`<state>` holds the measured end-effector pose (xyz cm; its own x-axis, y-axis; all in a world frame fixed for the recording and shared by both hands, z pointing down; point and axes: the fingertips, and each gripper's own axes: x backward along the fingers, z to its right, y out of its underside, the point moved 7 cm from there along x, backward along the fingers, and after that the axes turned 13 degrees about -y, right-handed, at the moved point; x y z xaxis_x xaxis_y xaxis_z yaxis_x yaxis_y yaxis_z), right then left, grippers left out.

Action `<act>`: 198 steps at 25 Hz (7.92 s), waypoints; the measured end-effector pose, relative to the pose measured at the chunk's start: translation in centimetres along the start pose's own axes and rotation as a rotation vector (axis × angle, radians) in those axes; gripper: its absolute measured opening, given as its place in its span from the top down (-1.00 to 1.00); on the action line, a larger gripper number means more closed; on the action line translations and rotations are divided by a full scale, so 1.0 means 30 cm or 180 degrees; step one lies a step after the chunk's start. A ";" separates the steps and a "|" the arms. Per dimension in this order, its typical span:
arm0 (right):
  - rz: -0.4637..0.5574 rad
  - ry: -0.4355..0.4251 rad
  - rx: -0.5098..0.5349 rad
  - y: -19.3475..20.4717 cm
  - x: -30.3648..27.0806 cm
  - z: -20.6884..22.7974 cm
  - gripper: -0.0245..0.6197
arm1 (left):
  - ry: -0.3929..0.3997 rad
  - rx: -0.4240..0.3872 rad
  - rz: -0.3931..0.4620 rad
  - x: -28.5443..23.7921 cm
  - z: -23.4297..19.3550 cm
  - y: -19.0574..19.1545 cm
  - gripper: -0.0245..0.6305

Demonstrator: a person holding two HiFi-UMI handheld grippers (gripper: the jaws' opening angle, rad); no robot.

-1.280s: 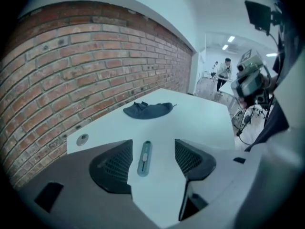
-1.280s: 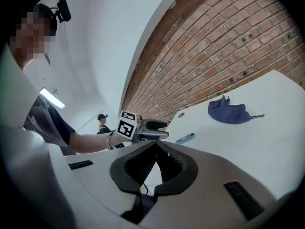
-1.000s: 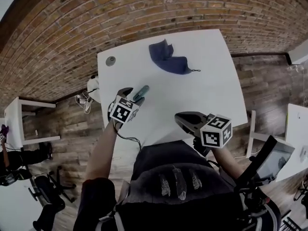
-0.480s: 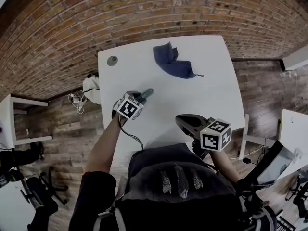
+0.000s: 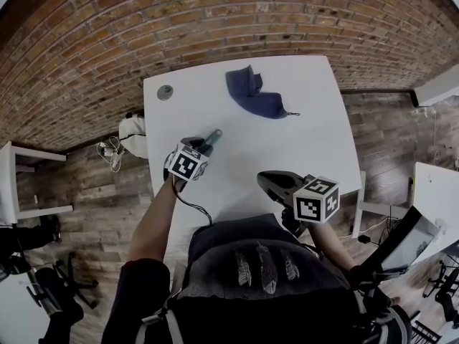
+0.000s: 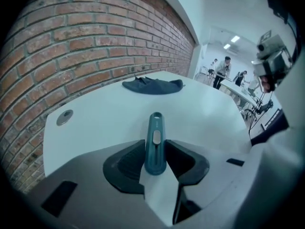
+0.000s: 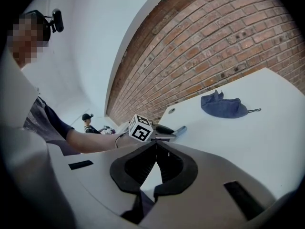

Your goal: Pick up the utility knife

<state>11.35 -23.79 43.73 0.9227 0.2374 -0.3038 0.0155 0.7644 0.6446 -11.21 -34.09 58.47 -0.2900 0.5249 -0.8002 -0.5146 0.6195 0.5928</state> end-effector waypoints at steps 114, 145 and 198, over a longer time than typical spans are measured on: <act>0.1209 -0.1385 0.0004 0.101 0.021 -0.379 0.70 | 0.1135 0.1146 0.2220 0.956 0.406 -0.039 0.68; 0.1444 -0.0956 -0.0031 0.196 -0.124 -0.563 0.70 | 0.1817 0.1140 0.2320 1.040 0.260 0.122 0.75; 0.1233 -0.0504 0.0575 0.373 0.158 -0.727 0.70 | 0.1086 0.1111 0.2418 1.284 0.512 0.281 0.93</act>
<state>7.49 -1.05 34.19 0.9210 0.3800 0.0856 -0.2883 0.5171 0.8059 -14.31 0.32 34.04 -0.7042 0.6976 -0.1322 0.1712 0.3475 0.9219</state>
